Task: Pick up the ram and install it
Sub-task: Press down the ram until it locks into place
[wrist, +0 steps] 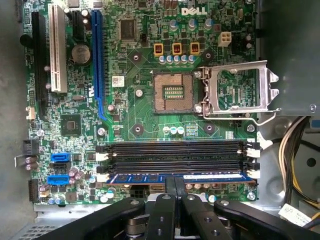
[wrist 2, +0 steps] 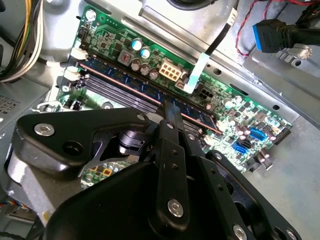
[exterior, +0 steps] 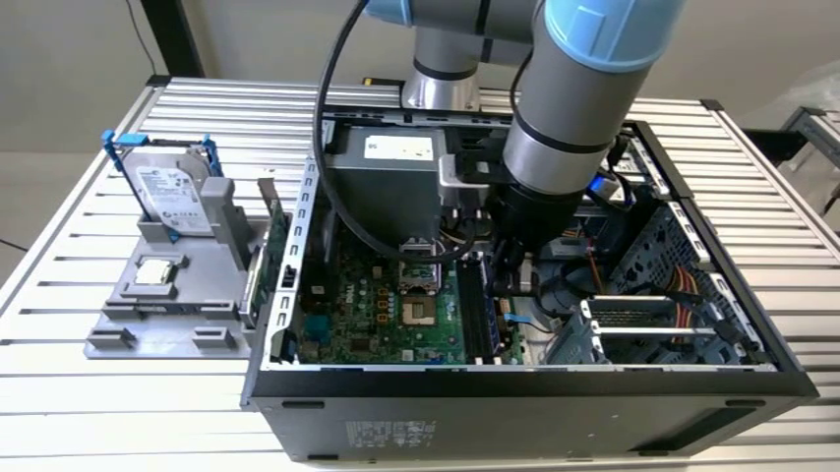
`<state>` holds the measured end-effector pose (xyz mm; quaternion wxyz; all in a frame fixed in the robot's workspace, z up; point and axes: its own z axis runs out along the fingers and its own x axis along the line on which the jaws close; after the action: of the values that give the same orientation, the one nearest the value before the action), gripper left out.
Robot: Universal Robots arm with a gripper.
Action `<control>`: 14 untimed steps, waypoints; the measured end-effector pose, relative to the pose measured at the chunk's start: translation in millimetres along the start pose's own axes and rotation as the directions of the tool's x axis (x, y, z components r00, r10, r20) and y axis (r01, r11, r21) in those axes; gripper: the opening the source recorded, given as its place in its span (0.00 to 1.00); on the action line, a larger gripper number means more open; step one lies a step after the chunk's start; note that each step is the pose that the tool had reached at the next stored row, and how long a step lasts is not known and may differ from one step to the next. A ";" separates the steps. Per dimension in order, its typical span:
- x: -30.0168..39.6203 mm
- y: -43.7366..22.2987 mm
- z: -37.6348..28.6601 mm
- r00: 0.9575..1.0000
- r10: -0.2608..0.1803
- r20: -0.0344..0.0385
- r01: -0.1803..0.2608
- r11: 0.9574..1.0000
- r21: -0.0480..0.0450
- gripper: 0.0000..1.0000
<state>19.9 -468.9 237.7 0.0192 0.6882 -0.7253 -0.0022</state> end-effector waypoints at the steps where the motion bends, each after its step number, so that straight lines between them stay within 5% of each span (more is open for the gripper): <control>1: -0.2 0.0 0.2 1.000 -0.001 0.000 0.001 1.000 0.000 0.00; 14: -0.4 -0.1 5.4 1.000 -0.008 0.000 0.008 1.000 0.000 0.00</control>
<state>19.8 -468.7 232.3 0.0192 0.6910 -0.7226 -0.0021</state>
